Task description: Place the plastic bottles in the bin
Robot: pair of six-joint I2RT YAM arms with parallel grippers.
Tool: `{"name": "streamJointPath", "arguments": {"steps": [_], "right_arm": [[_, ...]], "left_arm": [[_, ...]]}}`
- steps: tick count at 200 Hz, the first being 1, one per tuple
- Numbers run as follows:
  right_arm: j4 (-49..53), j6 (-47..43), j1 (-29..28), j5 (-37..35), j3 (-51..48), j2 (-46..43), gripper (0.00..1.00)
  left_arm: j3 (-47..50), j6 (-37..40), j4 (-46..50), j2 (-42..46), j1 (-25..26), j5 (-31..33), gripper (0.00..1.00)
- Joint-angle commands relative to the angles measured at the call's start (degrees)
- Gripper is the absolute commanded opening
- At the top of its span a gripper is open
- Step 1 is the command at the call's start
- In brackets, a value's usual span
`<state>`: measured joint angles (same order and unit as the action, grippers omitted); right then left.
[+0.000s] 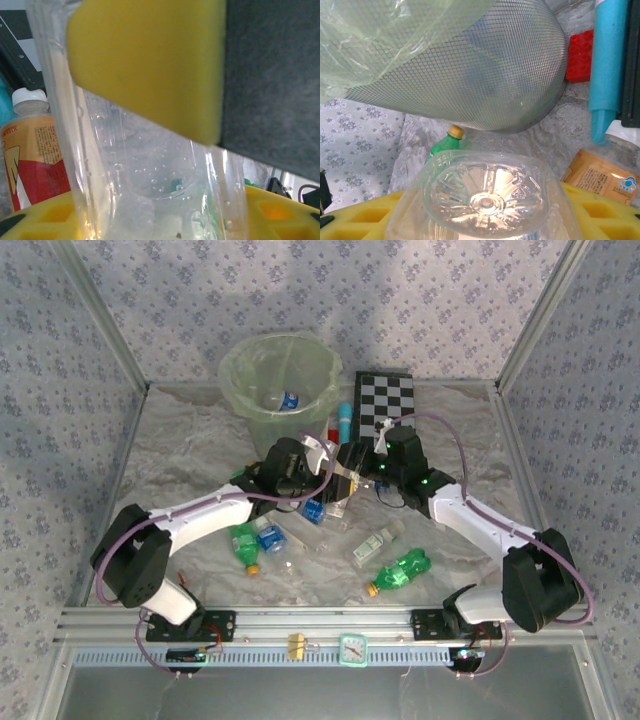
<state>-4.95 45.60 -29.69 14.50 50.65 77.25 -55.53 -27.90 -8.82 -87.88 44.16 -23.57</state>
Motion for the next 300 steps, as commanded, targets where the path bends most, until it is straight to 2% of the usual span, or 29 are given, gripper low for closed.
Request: {"name": "streamJointPath", "arguments": {"steps": [1, 20, 54, 75, 130, 201, 258, 300], "right_arm": [[-1.6, -0.2, -0.3, 1.6, 2.0, -0.8, 0.55], [-0.9, -0.8, -0.2, 0.5, 2.1, -1.4, 0.61], [0.8, -1.8, 1.1, 0.3, 2.3, -2.8, 0.84], [3.3, -2.9, 2.7, -0.7, 2.3, -4.1, 0.89], [7.7, -5.6, 7.8, -3.0, 0.1, -8.7, 0.92], [9.1, -7.3, 11.2, -3.6, -3.2, -10.1, 0.94], [8.2, -7.0, 11.7, -4.5, -4.4, -10.4, 0.95], [8.2, -7.7, 11.7, -6.3, -5.4, -11.7, 0.98]], "left_arm": [[-2.1, -0.3, 0.5, -1.0, 0.0, 0.5, 0.45], [-1.9, -0.4, 0.5, -0.7, 0.0, 1.3, 0.4], [-1.1, -0.4, 0.8, 0.5, -0.1, 3.1, 0.39], [-1.2, 0.2, 1.7, 1.3, -0.3, 3.7, 0.39], [-6.1, 6.5, 8.8, 4.3, -0.6, 5.2, 0.4], [-25.2, 20.9, 20.5, 6.0, -2.3, 12.9, 0.4], [-37.4, 25.6, 22.8, 3.7, -10.4, 20.0, 0.4], [-42.6, 24.5, 22.2, -0.1, -17.6, 20.4, 0.42]]}}
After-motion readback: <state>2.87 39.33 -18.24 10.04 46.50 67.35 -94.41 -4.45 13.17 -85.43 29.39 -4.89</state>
